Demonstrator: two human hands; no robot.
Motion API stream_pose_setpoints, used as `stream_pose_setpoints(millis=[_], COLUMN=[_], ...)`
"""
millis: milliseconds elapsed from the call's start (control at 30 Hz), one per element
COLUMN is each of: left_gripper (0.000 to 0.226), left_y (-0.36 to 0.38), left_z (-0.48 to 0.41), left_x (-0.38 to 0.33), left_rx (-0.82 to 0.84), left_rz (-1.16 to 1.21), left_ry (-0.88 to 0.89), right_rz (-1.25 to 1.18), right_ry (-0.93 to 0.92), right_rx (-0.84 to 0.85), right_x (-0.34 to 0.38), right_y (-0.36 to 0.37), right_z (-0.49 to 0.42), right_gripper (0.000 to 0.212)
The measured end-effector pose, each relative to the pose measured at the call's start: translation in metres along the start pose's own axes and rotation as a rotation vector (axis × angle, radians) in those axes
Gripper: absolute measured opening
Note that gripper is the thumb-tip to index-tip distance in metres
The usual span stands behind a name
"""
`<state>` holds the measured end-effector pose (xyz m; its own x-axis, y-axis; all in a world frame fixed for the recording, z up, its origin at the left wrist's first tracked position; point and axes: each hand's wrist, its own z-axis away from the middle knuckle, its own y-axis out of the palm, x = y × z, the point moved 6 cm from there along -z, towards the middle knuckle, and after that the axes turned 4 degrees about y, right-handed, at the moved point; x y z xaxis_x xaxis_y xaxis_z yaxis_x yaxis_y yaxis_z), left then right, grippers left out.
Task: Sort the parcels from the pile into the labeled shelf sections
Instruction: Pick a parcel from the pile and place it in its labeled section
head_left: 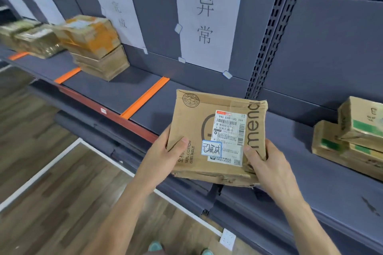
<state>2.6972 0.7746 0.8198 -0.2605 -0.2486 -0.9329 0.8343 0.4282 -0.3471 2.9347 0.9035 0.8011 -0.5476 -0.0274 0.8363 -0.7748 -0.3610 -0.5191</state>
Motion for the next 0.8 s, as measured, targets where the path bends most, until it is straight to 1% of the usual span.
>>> stream_pose_setpoints(millis=[100,133,233,333,400,567,667,800], left_gripper=[0.037,0.038,0.039,0.042,0.040,0.029,0.027,0.026], left_y=[-0.030,-0.040,-0.072,-0.106,-0.129,-0.194,-0.231,-0.273], left_z=[0.007,0.009,0.016,0.023,0.027,0.030,0.031,0.033], left_x=[0.011,0.016,0.033,0.053,0.066,0.093,0.107,0.122], left_rx=[-0.072,-0.089,-0.140,-0.186,-0.205,-0.234,-0.249,-0.258], left_rz=[0.001,0.000,0.003,0.046,0.089,0.117,0.138,0.152], left_ry=[-0.017,-0.023,-0.039,-0.073,-0.094,-0.119,-0.129,-0.126], right_rz=[0.006,0.011,0.019,0.015,0.010,-0.004,-0.016,-0.017], right_ry=[-0.024,-0.029,-0.054,-0.063,-0.066,-0.098,-0.116,-0.117], right_rx=[0.052,0.072,0.134,0.176,0.203,0.233,0.248,0.272], right_x=[0.019,0.025,0.043,0.062,0.075,0.112,0.131,0.154], right_y=[0.025,0.034,0.064,0.096,0.118,0.175,0.209,0.249], right_z=[-0.004,-0.004,-0.002,0.004,0.010,0.027,0.035,0.039], right_gripper=[0.024,0.024,0.015,0.018,0.017,0.033,0.042,0.045])
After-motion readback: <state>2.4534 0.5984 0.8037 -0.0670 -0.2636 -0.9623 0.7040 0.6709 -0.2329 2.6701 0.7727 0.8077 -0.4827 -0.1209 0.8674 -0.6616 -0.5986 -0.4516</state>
